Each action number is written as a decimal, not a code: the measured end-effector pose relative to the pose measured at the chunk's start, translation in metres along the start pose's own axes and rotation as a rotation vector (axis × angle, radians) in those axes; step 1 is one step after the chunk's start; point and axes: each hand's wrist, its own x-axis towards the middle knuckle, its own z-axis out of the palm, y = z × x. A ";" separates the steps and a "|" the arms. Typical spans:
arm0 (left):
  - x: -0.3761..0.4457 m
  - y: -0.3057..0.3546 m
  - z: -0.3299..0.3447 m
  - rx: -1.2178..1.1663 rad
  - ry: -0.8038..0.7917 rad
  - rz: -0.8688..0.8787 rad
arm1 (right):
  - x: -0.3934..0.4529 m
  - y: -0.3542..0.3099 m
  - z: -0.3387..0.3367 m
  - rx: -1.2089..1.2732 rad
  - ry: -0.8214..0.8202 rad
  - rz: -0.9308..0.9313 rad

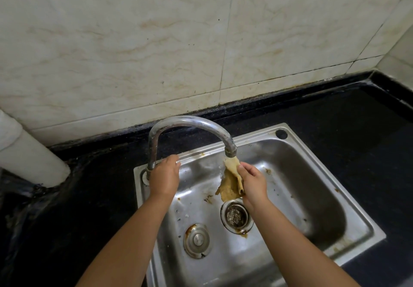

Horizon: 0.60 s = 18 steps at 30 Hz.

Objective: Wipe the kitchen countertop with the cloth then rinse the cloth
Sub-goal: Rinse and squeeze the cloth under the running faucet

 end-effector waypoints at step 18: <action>-0.004 0.004 -0.001 0.040 -0.034 -0.044 | 0.005 0.003 0.001 0.001 -0.005 -0.004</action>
